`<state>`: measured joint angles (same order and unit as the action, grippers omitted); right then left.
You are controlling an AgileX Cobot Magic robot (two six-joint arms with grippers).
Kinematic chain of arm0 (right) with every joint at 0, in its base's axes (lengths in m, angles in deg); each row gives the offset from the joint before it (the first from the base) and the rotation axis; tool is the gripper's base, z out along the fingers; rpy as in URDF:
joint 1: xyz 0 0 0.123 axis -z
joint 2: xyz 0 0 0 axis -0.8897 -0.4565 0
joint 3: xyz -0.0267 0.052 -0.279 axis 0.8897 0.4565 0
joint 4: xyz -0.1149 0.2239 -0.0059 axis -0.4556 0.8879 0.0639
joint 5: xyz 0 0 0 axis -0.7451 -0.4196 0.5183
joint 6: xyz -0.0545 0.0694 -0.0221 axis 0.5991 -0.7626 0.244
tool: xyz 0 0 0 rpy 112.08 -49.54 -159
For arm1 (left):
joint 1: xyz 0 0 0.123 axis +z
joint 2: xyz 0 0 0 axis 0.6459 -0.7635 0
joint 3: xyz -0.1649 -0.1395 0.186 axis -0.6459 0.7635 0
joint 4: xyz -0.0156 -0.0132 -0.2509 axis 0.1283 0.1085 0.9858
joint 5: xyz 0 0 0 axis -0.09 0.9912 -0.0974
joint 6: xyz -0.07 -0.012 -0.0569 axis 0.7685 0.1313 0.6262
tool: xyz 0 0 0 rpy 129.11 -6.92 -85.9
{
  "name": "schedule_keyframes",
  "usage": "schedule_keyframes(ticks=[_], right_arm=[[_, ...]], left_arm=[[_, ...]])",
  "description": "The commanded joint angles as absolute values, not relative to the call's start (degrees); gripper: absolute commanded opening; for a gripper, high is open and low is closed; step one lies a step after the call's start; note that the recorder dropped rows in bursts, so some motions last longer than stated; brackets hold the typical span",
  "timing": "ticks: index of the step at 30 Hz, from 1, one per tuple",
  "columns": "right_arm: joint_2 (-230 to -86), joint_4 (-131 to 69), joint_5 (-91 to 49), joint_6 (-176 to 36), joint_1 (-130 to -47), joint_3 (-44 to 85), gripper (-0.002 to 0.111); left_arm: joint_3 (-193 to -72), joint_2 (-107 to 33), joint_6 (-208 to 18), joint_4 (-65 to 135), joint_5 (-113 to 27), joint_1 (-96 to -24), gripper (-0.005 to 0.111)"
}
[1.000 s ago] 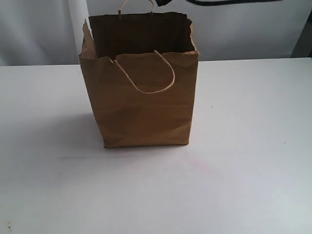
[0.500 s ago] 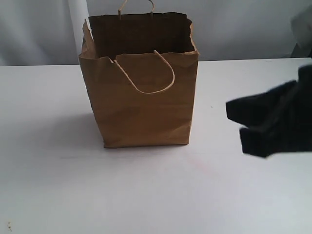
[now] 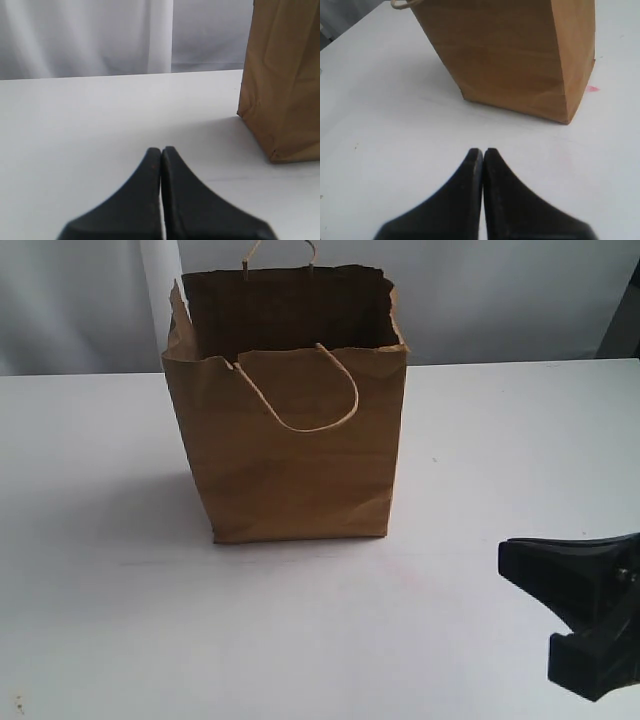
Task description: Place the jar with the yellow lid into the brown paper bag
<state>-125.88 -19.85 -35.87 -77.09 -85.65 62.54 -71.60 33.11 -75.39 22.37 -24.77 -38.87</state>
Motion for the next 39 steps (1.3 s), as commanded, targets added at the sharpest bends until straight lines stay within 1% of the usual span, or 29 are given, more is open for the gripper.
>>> schedule_keyframes(ticks=[1,4,7,10,15,17,24,39], right_arm=[[-120.8,-26.7,-34.3,-76.4,-84.7,63.5,0.000],[-114.4,-31.3,-30.2,-76.2,-82.5,66.6,0.000],[-102.8,-34.2,-23.4,-75.9,-78.2,75.0,0.000],[-95.1,-34.2,-19.5,-73.5,-75.9,79.9,0.000],[-86.3,-34.2,-19.0,-72.0,-73.1,85.4,0.000],[-85.9,-34.2,-19.0,-72.0,-72.7,85.4,0.000],[-85.9,-34.2,-26.0,-72.0,-72.7,85.4,0.000],[-85.9,-34.2,-26.2,-72.1,-72.7,85.4,0.000]], left_arm=[[-71.7,32.9,-75.2,22.6,-25.3,-39.0,0.001],[-71.7,32.9,-75.2,22.6,-25.3,-39.0,0.001],[-71.7,32.9,-75.2,22.6,-25.3,-39.0,0.001],[-71.7,32.9,-75.2,22.6,-25.3,-39.0,0.001],[-71.7,32.9,-75.2,22.6,-25.3,-39.0,0.001],[-71.7,32.9,-75.2,22.6,-25.3,-39.0,0.001],[-71.7,32.9,-75.2,22.6,-25.3,-39.0,0.001],[-71.7,32.9,-75.2,22.6,-25.3,-39.0,0.001]])
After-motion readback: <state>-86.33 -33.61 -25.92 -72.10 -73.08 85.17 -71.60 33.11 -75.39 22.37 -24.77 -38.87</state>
